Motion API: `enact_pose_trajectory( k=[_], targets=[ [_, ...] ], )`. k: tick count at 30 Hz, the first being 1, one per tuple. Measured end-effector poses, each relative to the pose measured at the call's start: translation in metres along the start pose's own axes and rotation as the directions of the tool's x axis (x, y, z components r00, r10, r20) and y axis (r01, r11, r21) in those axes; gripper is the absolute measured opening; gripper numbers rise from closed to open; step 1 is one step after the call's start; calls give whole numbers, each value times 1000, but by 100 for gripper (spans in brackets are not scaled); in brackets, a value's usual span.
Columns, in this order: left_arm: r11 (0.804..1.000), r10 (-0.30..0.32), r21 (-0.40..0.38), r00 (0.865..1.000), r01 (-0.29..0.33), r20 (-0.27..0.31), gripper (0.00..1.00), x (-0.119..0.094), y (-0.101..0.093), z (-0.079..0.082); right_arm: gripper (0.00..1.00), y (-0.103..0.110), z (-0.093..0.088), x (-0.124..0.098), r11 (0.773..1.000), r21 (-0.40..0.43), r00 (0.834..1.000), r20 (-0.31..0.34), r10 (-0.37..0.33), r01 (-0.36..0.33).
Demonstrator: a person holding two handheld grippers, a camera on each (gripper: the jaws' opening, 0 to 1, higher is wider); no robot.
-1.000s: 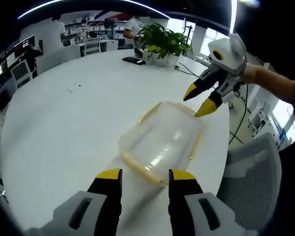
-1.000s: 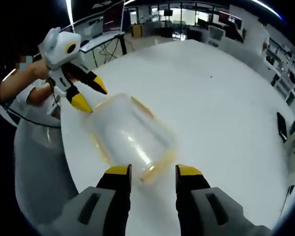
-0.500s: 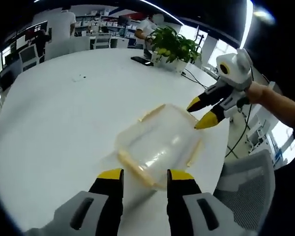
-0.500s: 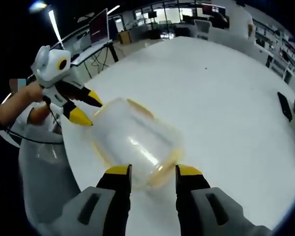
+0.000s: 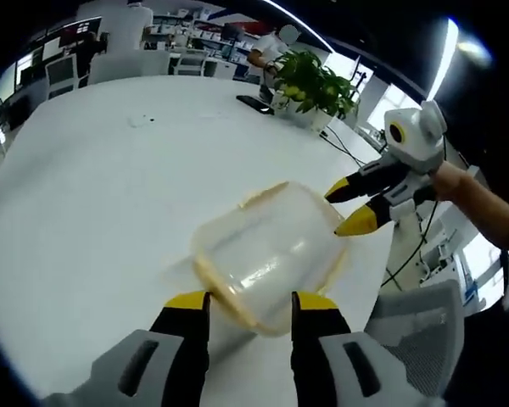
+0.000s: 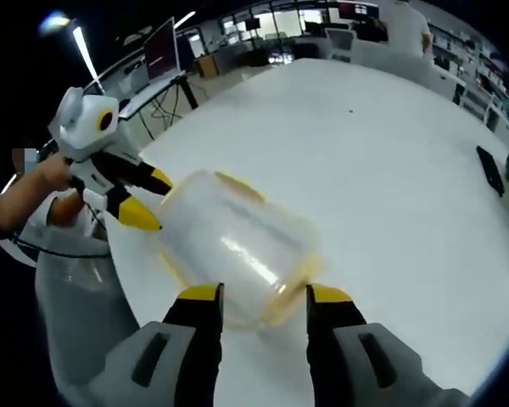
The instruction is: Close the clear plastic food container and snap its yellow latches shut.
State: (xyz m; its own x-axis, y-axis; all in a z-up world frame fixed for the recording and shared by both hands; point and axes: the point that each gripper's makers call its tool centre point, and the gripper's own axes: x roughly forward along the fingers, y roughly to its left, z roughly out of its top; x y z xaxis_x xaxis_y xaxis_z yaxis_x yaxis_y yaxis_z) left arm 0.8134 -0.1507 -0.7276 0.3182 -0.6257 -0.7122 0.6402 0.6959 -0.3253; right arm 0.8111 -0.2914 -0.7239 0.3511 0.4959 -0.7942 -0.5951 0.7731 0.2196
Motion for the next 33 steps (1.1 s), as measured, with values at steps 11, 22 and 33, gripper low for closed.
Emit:
enact_pose_trajectory(
  k=[11, 22, 33],
  targets=[
    [1000, -6, 12, 1000, 6, 1, 29, 1, -2, 1, 33, 1, -1, 2, 997, 70, 1000, -4, -13, 13],
    [999, 19, -26, 1000, -19, -17, 27, 4, -1, 3, 30, 2, 1, 8, 993, 111, 999, -21, -40, 42],
    [996, 59, -64, 998, -57, 37, 25, 5, -1, 13, 30, 1, 6, 4, 987, 154, 998, 3, -58, 56]
  ],
)
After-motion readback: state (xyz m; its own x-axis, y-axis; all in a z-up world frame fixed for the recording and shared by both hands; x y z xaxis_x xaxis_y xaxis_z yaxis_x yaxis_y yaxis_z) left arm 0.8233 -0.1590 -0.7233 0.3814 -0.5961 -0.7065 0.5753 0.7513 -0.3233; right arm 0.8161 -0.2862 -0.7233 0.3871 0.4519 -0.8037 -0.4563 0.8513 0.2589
